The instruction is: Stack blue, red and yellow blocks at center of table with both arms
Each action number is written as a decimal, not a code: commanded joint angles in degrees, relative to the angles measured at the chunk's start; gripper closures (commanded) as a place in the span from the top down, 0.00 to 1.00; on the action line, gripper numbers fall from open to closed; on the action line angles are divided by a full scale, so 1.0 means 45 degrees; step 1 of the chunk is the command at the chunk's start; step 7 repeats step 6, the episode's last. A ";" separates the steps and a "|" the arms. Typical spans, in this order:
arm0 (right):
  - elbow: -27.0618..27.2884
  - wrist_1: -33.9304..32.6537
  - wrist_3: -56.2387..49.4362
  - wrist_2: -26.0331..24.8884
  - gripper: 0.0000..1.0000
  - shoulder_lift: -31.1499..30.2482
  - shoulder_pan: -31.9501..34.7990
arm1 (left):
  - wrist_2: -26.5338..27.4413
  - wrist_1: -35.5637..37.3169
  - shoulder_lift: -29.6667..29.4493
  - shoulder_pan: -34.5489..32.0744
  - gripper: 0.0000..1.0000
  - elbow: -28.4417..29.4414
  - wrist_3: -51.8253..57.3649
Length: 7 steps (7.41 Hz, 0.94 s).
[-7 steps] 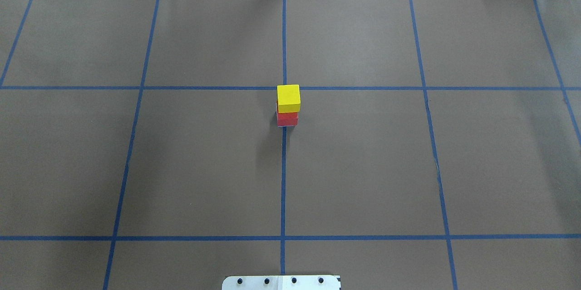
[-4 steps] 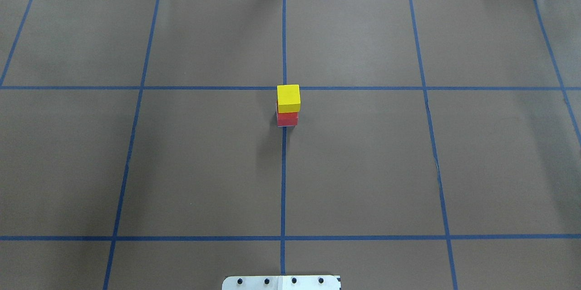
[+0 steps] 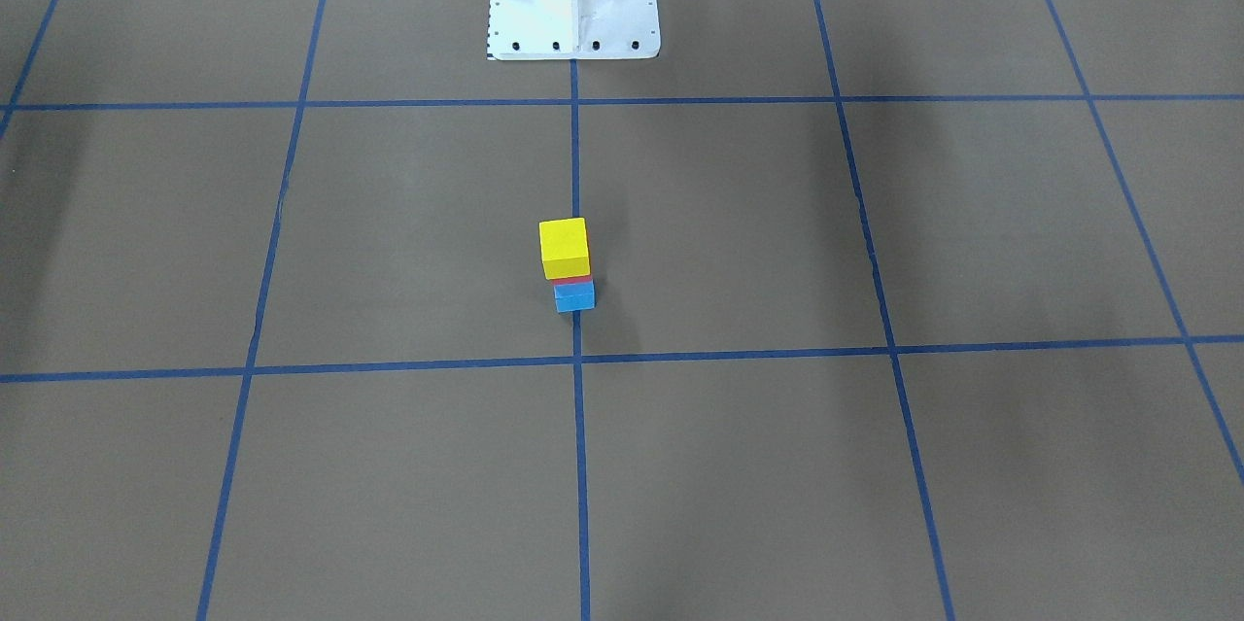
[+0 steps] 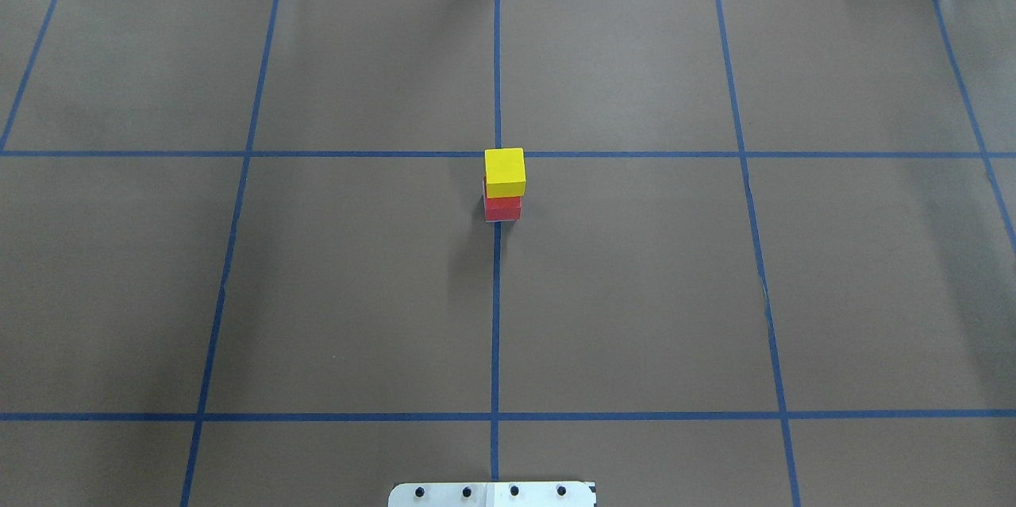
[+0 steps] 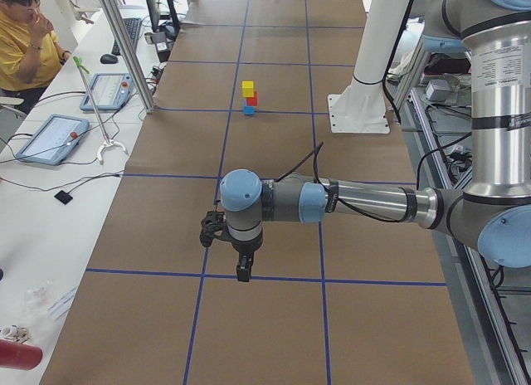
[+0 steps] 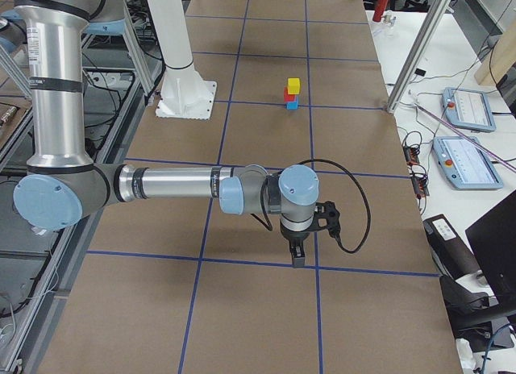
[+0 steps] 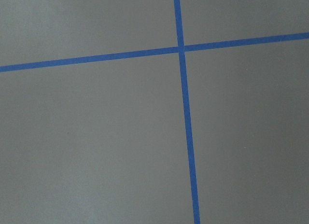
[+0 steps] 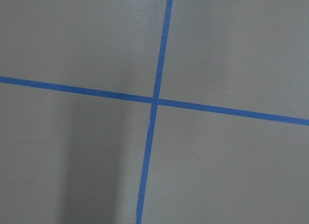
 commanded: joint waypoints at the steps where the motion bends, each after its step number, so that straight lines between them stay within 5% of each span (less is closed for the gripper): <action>1: 0.0004 -0.0001 0.0057 -0.0001 1.00 -0.0016 0.0000 | 0.0004 -0.0140 0.0016 0.0001 1.00 0.0001 -0.0012; 7: 0.0004 -0.0001 0.0175 -0.0001 1.00 -0.0017 -0.0019 | 0.0082 -0.0141 0.0153 0.0001 1.00 0.0079 -0.0012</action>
